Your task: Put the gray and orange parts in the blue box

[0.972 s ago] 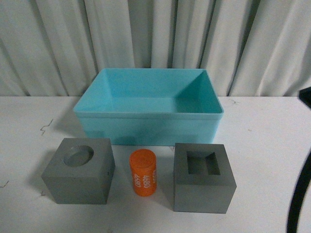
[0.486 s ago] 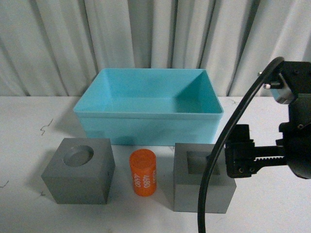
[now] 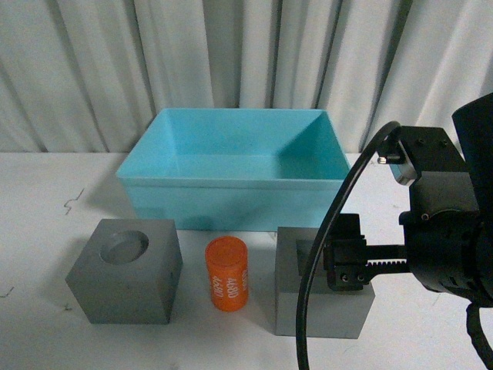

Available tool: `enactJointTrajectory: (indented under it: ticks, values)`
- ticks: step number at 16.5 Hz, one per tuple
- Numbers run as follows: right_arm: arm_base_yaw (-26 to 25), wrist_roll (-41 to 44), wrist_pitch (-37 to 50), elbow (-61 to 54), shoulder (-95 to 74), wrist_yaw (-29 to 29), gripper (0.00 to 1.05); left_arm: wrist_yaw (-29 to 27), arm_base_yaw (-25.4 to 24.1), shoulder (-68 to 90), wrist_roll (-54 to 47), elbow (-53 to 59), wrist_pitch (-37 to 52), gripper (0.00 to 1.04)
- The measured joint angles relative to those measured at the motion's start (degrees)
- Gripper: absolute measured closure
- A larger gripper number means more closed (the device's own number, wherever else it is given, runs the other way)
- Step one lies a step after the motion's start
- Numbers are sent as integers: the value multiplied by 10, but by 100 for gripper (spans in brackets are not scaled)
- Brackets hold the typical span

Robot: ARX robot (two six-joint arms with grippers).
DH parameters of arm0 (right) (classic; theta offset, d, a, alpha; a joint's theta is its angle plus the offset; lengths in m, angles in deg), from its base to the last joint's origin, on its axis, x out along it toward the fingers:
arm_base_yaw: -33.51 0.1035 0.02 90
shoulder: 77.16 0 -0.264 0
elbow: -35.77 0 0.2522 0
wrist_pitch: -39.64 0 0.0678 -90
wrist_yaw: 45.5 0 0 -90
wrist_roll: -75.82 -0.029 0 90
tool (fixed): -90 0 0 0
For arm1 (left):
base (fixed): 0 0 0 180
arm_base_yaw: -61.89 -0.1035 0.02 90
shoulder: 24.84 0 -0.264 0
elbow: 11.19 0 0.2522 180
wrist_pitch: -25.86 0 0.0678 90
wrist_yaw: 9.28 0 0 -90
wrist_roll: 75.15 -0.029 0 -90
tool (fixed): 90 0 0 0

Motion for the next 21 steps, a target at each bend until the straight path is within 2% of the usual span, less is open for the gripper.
enactJointTrajectory:
  ticks: [7,8,9,10,11,14,15,18,21]
  values:
    - [18,-21,-16,47,-56,3,6,0,0,0,0,0,0,7]
    - [20,-28,-17,51,-63,4,10,0,0,0,0,0,0,7]
    - [21,-33,-21,53,-66,4,17,0,0,0,0,0,0,7]
    - [25,-37,-23,54,-66,8,30,0,0,0,0,0,0,7]
    - [31,-44,-23,54,-66,12,50,0,0,0,0,0,0,7]
    - [27,-49,-16,38,-54,13,80,0,0,0,0,0,0,7]
    - [22,-49,-17,23,-38,15,85,0,0,0,0,0,0,7]
    - [-4,-40,-43,-33,62,28,86,0,0,0,0,0,0,7]
    - [-76,-8,-47,-8,219,43,86,0,0,0,0,0,0,7]
